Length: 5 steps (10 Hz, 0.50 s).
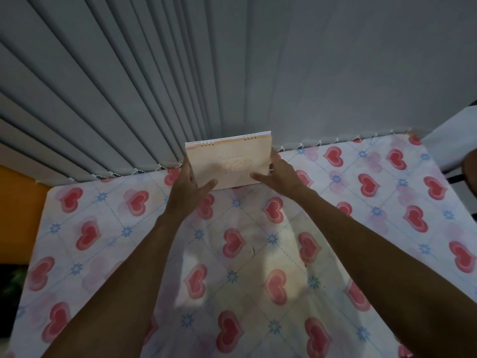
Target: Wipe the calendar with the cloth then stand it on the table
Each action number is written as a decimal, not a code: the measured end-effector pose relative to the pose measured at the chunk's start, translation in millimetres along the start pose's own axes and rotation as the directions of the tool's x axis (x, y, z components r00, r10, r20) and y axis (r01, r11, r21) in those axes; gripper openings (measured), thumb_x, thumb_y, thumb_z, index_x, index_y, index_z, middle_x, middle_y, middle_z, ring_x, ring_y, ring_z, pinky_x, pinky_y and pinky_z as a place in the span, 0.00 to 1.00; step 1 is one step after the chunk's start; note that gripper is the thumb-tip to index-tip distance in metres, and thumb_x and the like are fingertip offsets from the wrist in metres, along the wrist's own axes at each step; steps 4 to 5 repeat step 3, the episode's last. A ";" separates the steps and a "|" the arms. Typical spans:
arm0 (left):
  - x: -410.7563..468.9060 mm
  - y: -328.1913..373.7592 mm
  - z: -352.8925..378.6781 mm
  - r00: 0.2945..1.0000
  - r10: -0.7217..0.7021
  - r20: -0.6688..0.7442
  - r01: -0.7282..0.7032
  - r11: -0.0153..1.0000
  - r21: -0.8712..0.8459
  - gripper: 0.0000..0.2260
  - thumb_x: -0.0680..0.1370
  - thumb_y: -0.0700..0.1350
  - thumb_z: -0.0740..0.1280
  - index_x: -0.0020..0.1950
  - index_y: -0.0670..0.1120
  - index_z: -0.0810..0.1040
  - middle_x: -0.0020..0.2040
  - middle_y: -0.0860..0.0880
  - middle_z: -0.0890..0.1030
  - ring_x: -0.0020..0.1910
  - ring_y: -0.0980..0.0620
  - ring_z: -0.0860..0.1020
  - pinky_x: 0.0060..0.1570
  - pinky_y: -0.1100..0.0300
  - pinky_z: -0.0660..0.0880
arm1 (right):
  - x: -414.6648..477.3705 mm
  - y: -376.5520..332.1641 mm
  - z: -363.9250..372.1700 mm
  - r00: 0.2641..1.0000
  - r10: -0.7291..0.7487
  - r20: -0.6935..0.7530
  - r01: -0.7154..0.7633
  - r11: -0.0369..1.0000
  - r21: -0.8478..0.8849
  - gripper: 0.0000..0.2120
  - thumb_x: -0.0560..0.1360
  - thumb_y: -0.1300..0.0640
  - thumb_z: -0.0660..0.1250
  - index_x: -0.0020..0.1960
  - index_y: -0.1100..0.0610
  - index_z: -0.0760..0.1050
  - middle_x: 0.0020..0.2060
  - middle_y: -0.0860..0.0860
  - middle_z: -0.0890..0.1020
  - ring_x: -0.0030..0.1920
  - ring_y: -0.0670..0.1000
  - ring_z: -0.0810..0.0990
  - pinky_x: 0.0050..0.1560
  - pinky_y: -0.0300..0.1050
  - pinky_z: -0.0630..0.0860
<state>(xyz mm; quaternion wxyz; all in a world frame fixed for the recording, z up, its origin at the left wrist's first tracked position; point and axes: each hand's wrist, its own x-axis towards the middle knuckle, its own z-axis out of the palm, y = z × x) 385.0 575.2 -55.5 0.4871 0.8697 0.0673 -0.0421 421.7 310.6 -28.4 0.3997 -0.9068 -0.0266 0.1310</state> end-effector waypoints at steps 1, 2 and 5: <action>-6.9 11.2 -12.4 0.994 0.059 -0.089 -0.041 0.979 0.198 0.44 0.74 0.62 0.74 0.83 0.51 0.55 0.72 0.45 0.78 0.67 0.38 0.78 0.62 0.37 0.79 | -2.4 -3.3 -6.3 1.000 0.021 -0.015 -0.021 0.999 -0.038 0.43 0.75 0.48 0.78 0.80 0.54 0.57 0.74 0.56 0.76 0.71 0.63 0.77 0.68 0.60 0.76; -13.4 15.3 -22.8 0.982 0.141 -0.125 -0.080 0.913 0.399 0.39 0.73 0.69 0.69 0.76 0.48 0.66 0.69 0.45 0.78 0.65 0.40 0.78 0.60 0.37 0.78 | -7.5 -3.9 -12.4 0.998 0.068 -0.003 -0.068 0.979 -0.190 0.49 0.74 0.40 0.76 0.83 0.52 0.51 0.77 0.57 0.72 0.73 0.64 0.74 0.71 0.67 0.74; -20.2 20.7 -31.1 0.989 0.057 -0.135 0.026 0.840 0.541 0.43 0.74 0.72 0.66 0.80 0.47 0.62 0.79 0.41 0.68 0.77 0.38 0.67 0.73 0.33 0.65 | -16.8 -2.7 -18.6 0.998 0.030 -0.061 -0.053 0.904 -0.424 0.47 0.73 0.35 0.72 0.82 0.49 0.52 0.78 0.57 0.70 0.74 0.64 0.73 0.70 0.68 0.74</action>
